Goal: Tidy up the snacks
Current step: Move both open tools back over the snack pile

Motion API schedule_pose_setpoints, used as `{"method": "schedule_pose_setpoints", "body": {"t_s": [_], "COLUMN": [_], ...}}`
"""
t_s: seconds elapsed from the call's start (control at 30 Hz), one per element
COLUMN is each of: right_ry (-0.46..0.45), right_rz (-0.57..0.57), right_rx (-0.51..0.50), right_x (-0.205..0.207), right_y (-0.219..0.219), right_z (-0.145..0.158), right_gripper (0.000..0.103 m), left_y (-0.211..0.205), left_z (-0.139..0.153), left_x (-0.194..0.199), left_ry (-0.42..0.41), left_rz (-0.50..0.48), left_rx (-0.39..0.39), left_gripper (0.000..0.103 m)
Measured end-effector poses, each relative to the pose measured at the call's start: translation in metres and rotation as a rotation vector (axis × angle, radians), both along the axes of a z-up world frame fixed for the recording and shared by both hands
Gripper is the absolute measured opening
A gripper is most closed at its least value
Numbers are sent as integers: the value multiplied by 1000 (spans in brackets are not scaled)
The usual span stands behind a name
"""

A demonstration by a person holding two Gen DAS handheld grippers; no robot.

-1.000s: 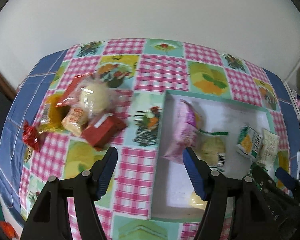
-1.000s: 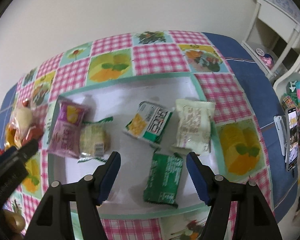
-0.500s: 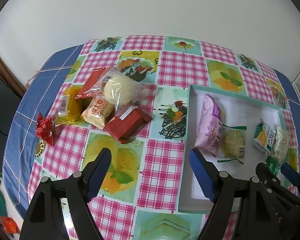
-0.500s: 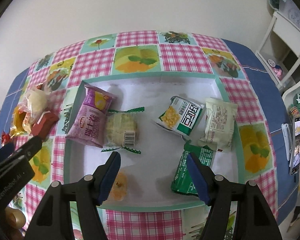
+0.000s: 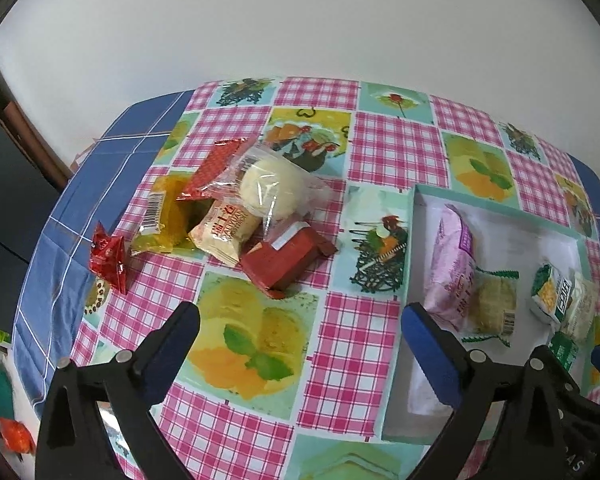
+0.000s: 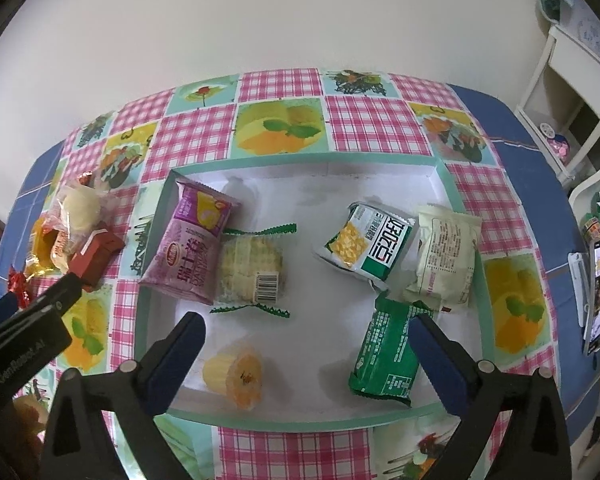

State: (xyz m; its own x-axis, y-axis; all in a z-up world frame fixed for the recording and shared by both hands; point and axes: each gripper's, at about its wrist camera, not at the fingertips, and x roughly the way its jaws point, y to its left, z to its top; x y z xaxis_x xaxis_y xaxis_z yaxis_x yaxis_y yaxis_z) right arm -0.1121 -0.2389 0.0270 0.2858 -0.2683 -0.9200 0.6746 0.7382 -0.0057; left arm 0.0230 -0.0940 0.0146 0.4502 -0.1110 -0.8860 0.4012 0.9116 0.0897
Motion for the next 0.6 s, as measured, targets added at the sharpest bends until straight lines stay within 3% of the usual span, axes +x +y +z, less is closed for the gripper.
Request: {"method": "schedule_pose_setpoints", "body": {"t_s": [0.33,0.6], "right_ry": [-104,-101], "right_rz": [-30,-26], "right_rx": [-16,8], "right_x": [-2,6], "right_y": [-1,6], "right_z": [8,0], "right_gripper": [103,103], "left_y": [8,17], "left_z": [1,4], "left_x": [7,16], "left_ry": [-20,-37], "left_rz": [22,42], "left_rx": [-13,-19], "left_gripper": [101,101]}}
